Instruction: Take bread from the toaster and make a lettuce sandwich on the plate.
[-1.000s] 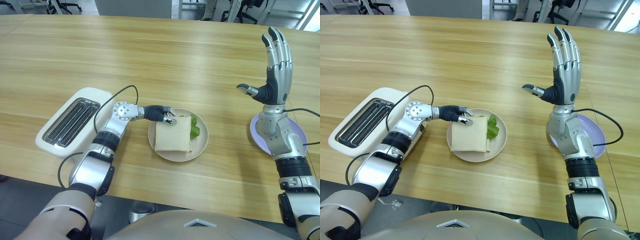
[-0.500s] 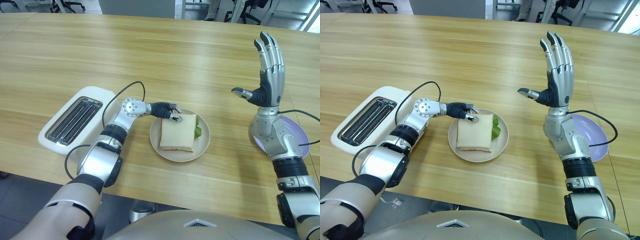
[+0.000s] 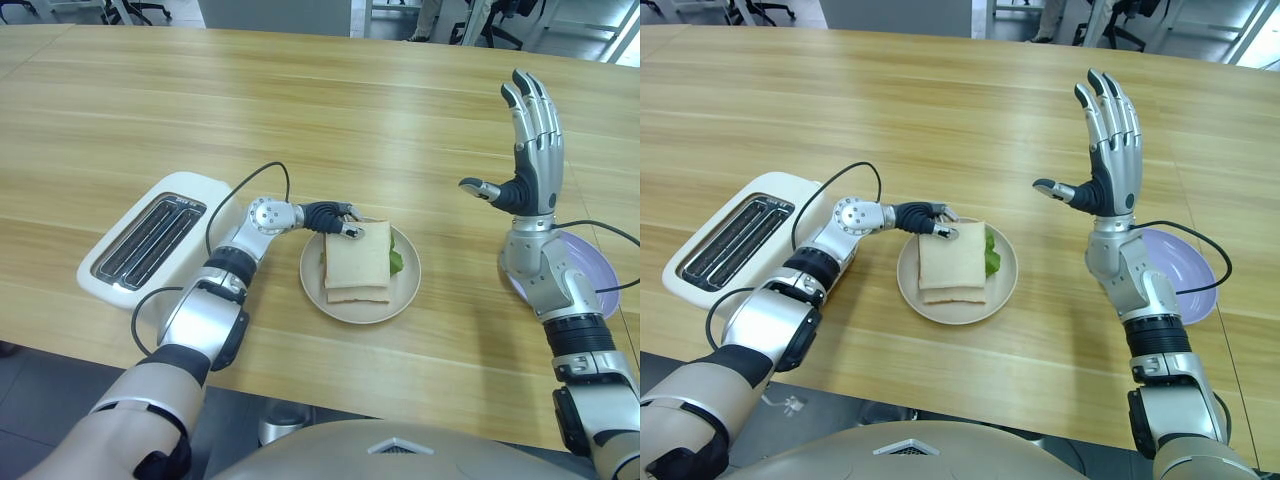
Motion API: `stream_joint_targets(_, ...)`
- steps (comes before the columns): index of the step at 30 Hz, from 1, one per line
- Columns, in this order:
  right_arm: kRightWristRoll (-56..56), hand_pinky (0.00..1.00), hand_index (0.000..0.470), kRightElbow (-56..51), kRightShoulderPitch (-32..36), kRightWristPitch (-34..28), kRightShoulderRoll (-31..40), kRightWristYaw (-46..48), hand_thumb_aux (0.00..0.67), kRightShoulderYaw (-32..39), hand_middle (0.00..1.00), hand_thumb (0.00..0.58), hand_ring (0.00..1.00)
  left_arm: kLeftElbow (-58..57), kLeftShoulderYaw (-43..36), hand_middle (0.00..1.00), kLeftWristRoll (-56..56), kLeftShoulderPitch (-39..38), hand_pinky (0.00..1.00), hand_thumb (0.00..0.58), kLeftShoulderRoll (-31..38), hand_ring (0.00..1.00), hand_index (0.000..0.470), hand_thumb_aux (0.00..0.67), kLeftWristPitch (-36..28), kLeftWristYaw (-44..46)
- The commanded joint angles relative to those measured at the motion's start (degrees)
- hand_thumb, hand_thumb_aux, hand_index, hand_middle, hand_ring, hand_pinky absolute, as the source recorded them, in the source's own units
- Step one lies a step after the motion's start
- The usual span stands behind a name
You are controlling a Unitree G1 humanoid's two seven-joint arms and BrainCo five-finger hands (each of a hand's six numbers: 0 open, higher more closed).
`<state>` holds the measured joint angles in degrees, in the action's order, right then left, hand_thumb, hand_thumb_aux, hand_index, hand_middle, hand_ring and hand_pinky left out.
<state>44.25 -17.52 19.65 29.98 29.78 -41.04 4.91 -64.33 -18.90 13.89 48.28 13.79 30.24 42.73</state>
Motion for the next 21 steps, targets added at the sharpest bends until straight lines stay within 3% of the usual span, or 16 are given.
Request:
stream_joint_targets(1,0.0,0.0,0.0,-0.9,0.1,0.7,0.2,0.7,0.0,0.9,0.0,0.0,0.0,-0.9,-0.3,0.0,1.8,1.4,0.0,0.0,-0.1,0.0,0.0,0.0,0.3,-2.0)
stream_joint_targets(9,0.0,0.0,0.0,-1.2,0.0,1.7,0.4,0.8,0.0,1.5,0.0,0.0,0.0,1.3,-0.3,0.0,2.4,1.4,0.0,0.0,0.3,0.0,0.0,0.0,1.9,-2.8)
stream_joint_targets(15,0.1,0.0,0.0,-1.4,0.1,1.9,0.5,0.7,0.0,1.5,0.0,0.0,0.0,5.9,-0.1,0.0,4.4,1.7,0.0,0.0,1.8,0.0,0.0,0.0,1.0,-8.1)
stream_joint_targets(21,0.3,0.0,0.0,-1.7,0.2,1.9,0.7,1.4,0.0,1.9,0.0,0.0,0.0,24.0,2.2,0.0,7.0,-2.3,0.0,0.0,6.7,0.0,0.0,0.0,-2.0,-15.7)
